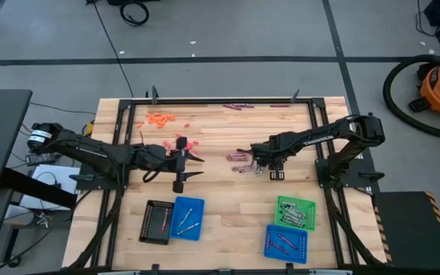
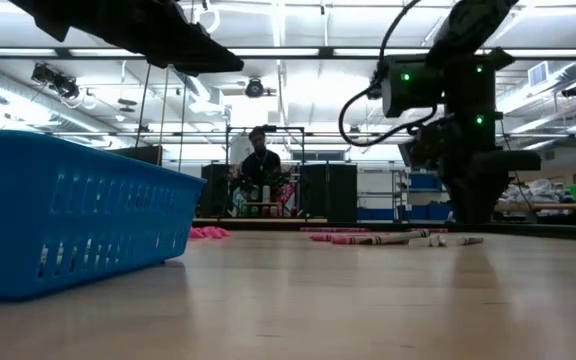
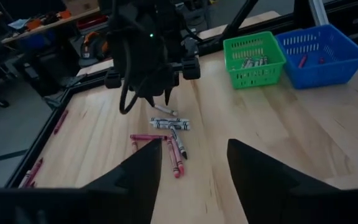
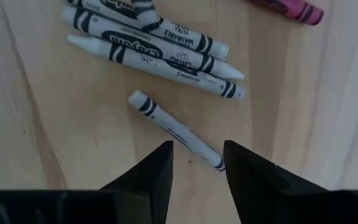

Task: Sort crayons
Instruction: Put the white crayon into the left blue bin

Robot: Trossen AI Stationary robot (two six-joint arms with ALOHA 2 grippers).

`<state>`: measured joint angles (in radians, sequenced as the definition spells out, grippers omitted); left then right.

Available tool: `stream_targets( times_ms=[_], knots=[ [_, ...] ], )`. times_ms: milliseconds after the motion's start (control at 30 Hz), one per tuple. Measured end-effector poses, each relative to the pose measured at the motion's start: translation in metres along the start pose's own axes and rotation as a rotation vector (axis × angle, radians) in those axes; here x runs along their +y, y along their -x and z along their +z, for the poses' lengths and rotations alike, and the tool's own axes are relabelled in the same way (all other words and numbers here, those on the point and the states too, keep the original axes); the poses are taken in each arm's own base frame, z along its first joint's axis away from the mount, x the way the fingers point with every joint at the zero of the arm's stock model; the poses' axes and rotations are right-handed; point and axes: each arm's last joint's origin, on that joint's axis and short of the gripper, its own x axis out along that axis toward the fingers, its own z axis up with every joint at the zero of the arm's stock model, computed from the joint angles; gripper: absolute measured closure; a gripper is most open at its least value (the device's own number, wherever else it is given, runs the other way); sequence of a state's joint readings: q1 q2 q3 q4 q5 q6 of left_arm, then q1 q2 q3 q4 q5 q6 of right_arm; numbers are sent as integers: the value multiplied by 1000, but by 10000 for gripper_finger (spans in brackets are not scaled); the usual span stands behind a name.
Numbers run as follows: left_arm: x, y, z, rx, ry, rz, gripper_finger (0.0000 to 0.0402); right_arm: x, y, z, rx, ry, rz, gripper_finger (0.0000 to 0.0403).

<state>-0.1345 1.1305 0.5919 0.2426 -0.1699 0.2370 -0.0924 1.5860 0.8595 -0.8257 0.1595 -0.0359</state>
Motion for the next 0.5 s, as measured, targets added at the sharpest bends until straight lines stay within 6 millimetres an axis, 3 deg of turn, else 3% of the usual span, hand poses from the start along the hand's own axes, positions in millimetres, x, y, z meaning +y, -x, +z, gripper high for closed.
stream_targets(
  times_ms=[333,500],
  knots=[
    [0,0,0,2,-4,-1,207,-2,-22,-15,-2,-13,71,256],
    [0,0,0,3,-4,-2,207,-1,-22,-16,6,-23,84,296]
  ],
)
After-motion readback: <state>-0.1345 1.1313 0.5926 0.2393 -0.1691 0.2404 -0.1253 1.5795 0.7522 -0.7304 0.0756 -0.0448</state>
